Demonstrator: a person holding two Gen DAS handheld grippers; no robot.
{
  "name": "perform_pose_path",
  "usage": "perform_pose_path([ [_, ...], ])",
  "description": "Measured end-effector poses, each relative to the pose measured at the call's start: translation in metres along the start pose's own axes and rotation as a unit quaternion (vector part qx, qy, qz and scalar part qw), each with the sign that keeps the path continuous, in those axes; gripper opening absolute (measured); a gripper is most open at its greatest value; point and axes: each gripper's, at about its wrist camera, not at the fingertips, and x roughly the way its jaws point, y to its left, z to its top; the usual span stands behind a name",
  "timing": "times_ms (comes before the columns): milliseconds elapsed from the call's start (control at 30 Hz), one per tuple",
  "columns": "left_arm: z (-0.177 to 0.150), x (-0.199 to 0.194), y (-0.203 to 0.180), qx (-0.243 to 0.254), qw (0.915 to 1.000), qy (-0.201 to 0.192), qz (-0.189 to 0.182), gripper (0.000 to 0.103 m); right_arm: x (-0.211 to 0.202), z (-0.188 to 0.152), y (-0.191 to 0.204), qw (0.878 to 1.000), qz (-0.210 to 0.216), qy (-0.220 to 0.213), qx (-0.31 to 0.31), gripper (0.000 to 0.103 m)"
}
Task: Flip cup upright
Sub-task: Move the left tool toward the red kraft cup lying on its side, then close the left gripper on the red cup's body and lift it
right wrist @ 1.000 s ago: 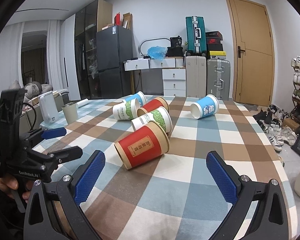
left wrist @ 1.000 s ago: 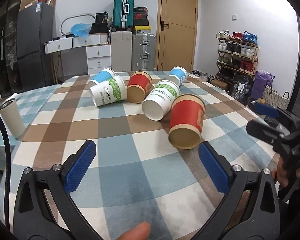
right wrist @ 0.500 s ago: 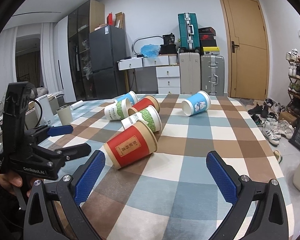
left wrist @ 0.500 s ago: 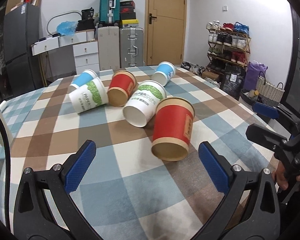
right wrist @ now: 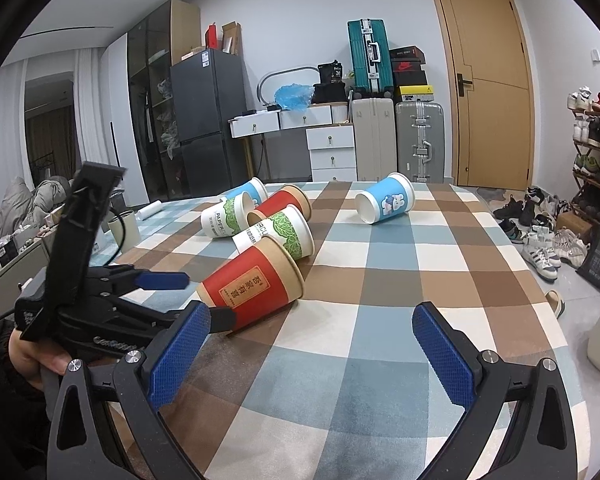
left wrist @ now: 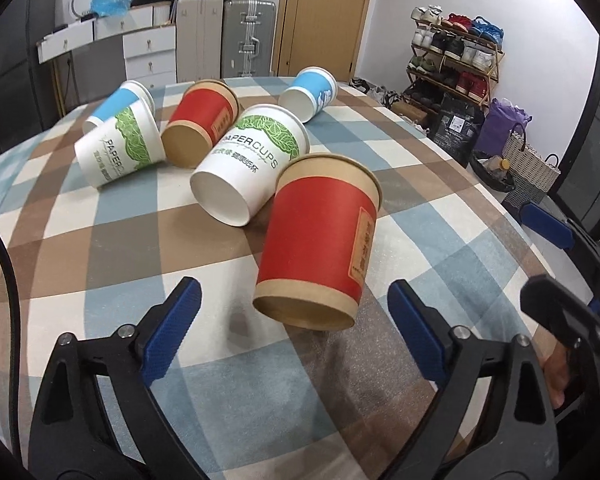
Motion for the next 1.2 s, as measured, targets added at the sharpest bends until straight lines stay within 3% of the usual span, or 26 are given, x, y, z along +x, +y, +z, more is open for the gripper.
perform_pose_path([
  [100, 0.003, 0.004, 0.000, -0.003, 1.0000, 0.001, -0.005, 0.083, 0.000, 0.000, 0.000, 1.000, 0.000, 0.000, -0.001, 0.103],
  [200, 0.004, 0.004, -0.003, -0.004, 0.9998, 0.001, -0.018, 0.067, 0.001, -0.001, -0.001, 1.000, 0.000, 0.001, 0.001, 0.103],
  [233, 0.003, 0.003, -0.004, -0.003, 0.9998, 0.003, -0.017, 0.057, 0.001, -0.001, 0.000, 1.000, 0.000, 0.001, 0.001, 0.103],
  [267, 0.003, 0.003, -0.005, -0.003, 0.9998, 0.004, -0.017, 0.054, 0.001, -0.001, 0.000, 1.000, 0.001, 0.000, 0.001, 0.103],
  [433, 0.000, -0.004, -0.006, -0.015, 0.9998, -0.003, -0.016, 0.054, 0.001, -0.002, 0.002, 1.000, 0.002, -0.001, 0.000, 0.103],
  [833, -0.014, -0.055, 0.011, -0.058, 0.9962, -0.055, 0.033, 0.054, 0.002, -0.002, 0.016, 1.000, 0.014, -0.001, -0.012, 0.103],
  [1200, -0.049, -0.103, 0.029, -0.082, 0.9913, -0.082, 0.063, 0.054, 0.007, -0.005, 0.043, 0.999, 0.038, 0.010, -0.026, 0.103],
])
